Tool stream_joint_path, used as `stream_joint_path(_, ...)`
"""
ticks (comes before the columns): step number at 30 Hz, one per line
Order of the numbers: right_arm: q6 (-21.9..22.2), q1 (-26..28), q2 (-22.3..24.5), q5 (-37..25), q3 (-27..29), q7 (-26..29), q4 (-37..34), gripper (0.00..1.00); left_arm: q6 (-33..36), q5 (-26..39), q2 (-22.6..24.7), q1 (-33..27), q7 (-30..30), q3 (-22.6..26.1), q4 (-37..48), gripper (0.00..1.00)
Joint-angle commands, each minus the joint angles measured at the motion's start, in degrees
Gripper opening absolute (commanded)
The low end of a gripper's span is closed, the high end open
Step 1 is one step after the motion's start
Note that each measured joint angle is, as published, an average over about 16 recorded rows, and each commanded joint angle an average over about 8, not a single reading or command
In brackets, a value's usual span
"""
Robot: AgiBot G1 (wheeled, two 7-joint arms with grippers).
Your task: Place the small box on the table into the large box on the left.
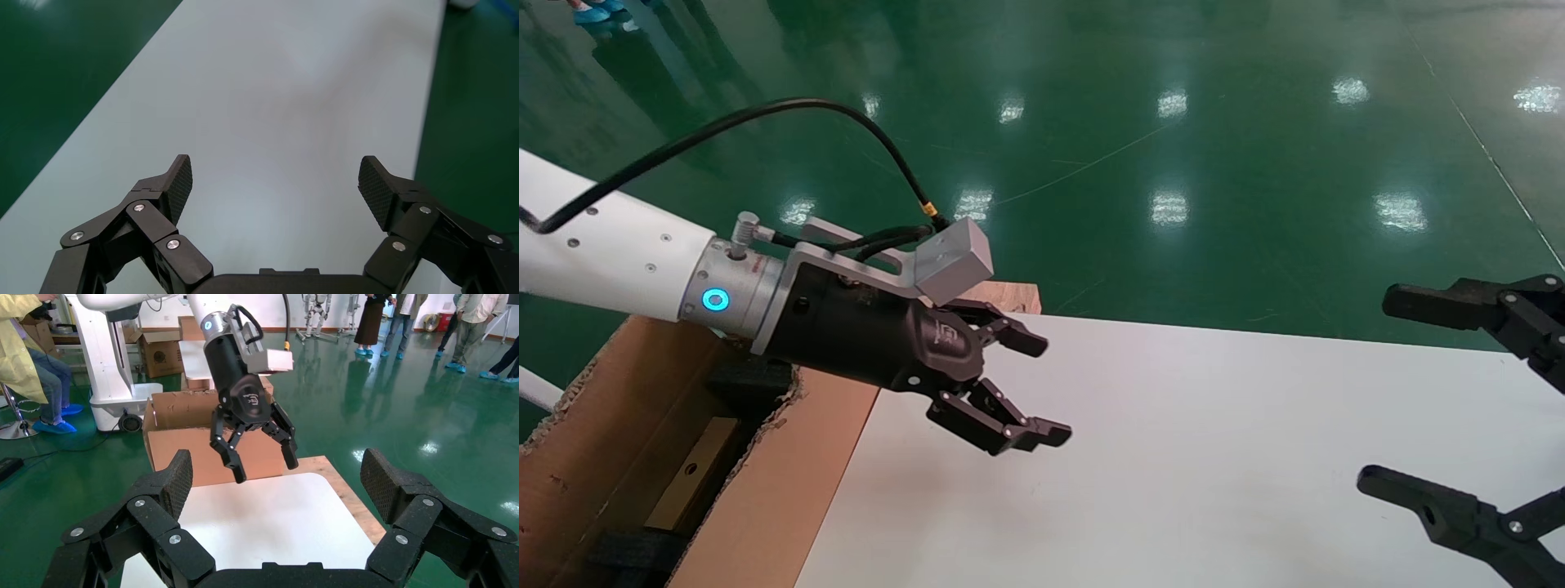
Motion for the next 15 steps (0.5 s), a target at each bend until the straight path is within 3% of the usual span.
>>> stream_joint_path(1,0.0,0.0,0.0,0.0,0.0,0.0,0.0,1.0,0.63,-1.2,0.18,2.48,1.83,-3.24,-0.24,1.0)
stream_joint_path(15,0.0,0.0,0.0,0.0,-0.01,0.0,0.0,1.0,4.97,-9.46,1.42,19.59,14.41,-25.54,-1.92,1.0)
